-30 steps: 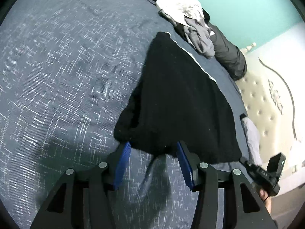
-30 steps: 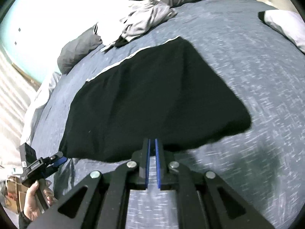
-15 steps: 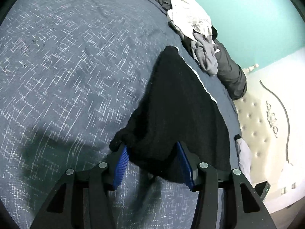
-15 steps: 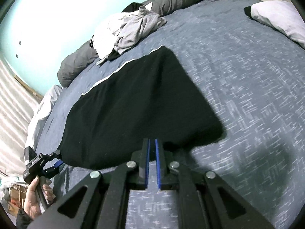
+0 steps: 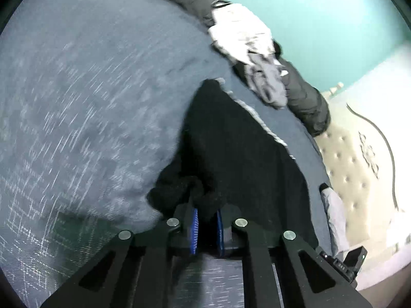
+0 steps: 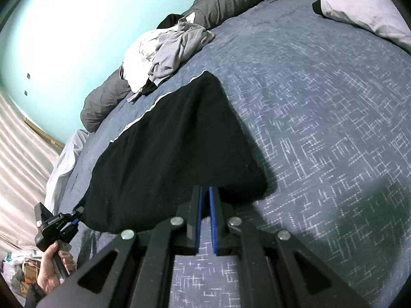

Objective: Fold clothes

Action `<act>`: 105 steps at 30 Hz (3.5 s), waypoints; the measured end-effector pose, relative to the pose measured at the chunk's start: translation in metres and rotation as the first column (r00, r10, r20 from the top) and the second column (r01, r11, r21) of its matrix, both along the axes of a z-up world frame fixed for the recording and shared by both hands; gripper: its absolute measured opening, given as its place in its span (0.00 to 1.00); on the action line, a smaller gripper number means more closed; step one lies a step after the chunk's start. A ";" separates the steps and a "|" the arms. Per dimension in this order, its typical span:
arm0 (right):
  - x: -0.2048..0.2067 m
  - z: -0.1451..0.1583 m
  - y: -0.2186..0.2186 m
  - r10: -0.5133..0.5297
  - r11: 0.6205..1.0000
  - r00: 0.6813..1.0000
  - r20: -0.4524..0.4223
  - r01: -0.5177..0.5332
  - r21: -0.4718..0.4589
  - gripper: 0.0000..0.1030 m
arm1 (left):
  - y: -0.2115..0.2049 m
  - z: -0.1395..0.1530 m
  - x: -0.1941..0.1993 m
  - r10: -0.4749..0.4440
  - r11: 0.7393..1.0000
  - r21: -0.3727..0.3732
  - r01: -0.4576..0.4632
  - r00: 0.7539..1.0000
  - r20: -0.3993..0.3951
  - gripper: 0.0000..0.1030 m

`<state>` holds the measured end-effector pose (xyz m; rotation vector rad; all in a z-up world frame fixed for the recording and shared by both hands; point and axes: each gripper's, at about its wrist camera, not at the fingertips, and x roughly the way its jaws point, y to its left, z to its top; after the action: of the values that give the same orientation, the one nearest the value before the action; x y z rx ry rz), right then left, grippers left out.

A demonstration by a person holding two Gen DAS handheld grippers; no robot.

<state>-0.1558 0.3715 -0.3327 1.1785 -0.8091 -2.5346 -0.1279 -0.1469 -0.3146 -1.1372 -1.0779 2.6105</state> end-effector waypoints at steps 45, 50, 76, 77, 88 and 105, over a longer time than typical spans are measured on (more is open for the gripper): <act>-0.052 0.024 -0.024 0.133 0.978 0.989 -0.069 -0.142 -0.151 0.53 | 0.207 0.019 -0.046 -0.451 0.837 -0.322 0.442 0.891 0.051 0.48; -0.069 0.013 -0.039 0.151 0.983 0.988 -0.028 -0.153 -0.101 0.57 | 0.205 0.015 -0.044 -0.456 0.838 -0.321 0.442 0.889 0.033 0.48; -0.051 0.002 -0.013 0.070 0.997 0.996 0.048 -0.072 0.040 0.06 | 0.233 0.021 -0.039 -0.518 0.780 -0.382 0.495 0.854 0.049 0.49; -0.050 0.002 -0.013 0.065 0.997 0.997 0.051 -0.067 0.042 0.06 | 0.231 0.020 -0.040 -0.517 0.782 -0.380 0.495 0.855 0.051 0.49; -0.050 0.017 0.010 0.011 0.999 0.998 0.068 -0.013 0.043 0.31 | 0.224 0.018 -0.042 -0.498 0.803 -0.346 0.486 0.865 0.060 0.49; -0.124 0.030 -0.040 0.283 0.913 0.935 0.214 -0.331 0.238 0.37 | 0.222 0.016 -0.040 -0.501 0.804 -0.330 0.494 0.863 0.072 0.49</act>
<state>-0.2803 0.3312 -0.3026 1.4974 -0.2775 -2.3500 -0.1683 0.0749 -0.2988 -1.2444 -0.2533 2.4044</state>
